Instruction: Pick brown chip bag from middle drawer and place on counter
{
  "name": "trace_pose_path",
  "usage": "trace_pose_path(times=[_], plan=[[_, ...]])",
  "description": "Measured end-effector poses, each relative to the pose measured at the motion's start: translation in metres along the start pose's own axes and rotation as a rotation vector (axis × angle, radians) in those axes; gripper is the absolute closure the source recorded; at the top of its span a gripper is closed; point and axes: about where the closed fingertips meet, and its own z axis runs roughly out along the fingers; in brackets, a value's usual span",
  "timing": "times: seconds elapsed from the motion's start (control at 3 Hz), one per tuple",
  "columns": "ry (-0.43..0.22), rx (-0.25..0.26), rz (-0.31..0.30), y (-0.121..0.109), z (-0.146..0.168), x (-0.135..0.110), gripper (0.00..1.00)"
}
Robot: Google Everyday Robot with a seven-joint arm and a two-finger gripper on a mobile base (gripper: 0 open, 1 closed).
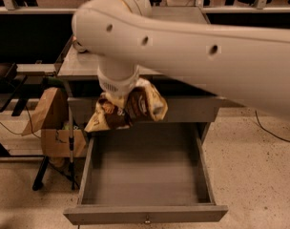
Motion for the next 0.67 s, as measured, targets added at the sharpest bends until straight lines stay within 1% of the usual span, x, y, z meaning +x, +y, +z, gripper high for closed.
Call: trace_pose_path(times=[0.33, 0.67], plan=[[0.052, 0.101, -0.045, -0.052, -0.048, -0.016, 1.00], [0.075, 0.243, 0.048, -0.117, -0.108, -0.017, 1.00]])
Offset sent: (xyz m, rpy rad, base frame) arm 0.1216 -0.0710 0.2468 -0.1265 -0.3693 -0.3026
